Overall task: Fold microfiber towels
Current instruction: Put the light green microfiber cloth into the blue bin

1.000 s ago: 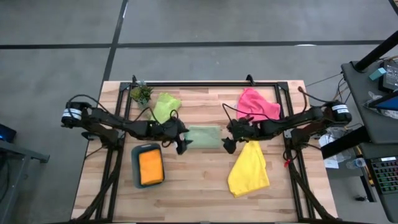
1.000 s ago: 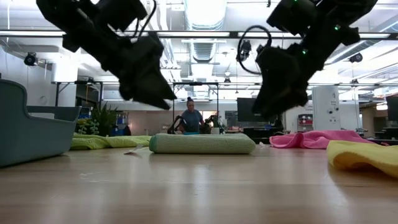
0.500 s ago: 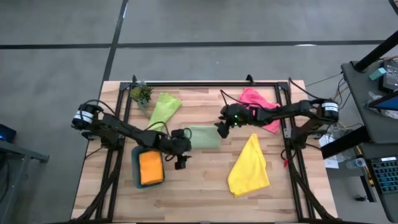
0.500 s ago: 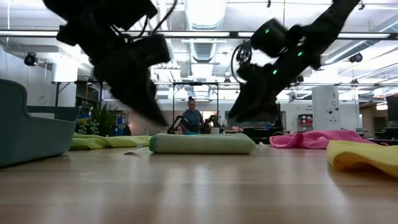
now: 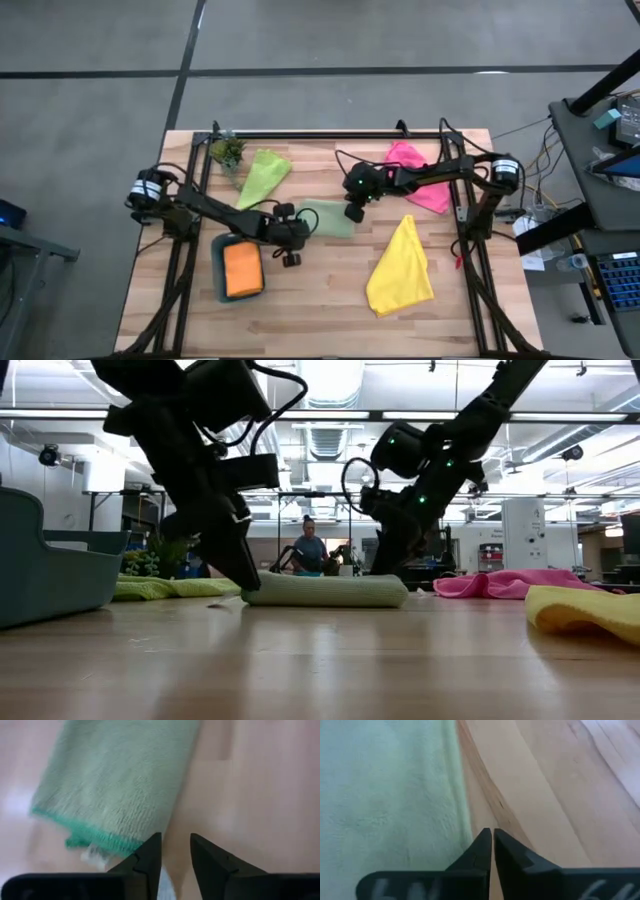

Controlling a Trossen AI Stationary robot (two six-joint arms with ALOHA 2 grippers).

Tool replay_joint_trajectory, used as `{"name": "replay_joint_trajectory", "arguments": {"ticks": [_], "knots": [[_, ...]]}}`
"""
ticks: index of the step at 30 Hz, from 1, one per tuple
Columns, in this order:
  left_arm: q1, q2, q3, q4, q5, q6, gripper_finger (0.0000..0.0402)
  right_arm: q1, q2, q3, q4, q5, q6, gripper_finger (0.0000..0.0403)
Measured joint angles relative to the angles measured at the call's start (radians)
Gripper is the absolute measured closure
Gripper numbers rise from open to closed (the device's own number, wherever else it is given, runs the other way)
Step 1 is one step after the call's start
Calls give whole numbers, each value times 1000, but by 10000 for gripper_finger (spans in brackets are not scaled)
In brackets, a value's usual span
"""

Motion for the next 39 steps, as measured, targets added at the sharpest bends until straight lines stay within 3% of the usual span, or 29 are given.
{"name": "replay_joint_trajectory", "arguments": {"ticks": [8,22,34,39], "knots": [[59,-16,-7,-28,-59,22,327,43,-6,-4,-31,0,15,394],[111,-23,14,-45,-62,98,327,263,-8,-4,-23,15,153,394],[104,-30,29,-50,-54,97,327,269,-11,-5,-109,99,197,394],[104,-80,58,-171,-34,88,327,260,-40,-1,-214,101,255,394]]}}
